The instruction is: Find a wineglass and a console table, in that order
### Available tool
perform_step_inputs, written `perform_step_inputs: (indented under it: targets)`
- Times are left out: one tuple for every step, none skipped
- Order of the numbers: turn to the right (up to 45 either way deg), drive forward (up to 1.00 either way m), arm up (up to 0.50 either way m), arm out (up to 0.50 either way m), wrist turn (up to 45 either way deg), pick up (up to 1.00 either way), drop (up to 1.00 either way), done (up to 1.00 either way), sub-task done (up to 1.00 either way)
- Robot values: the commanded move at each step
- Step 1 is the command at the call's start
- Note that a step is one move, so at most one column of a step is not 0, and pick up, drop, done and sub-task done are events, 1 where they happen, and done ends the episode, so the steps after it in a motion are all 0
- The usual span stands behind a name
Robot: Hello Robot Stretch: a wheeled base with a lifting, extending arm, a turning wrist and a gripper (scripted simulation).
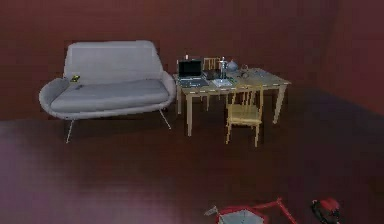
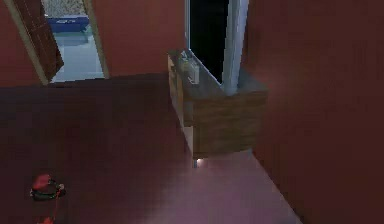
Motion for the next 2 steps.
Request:
perform_step_inputs:
  targets:
    - [-45.0, 0.00, 0.00, 0.00, 0.0, 0.00, 0.00, 0.00, 0.00]
    - [-24.0, 0.00, 0.00, 0.00, 0.0, 0.00, 0.00, 0.00, 0.00]
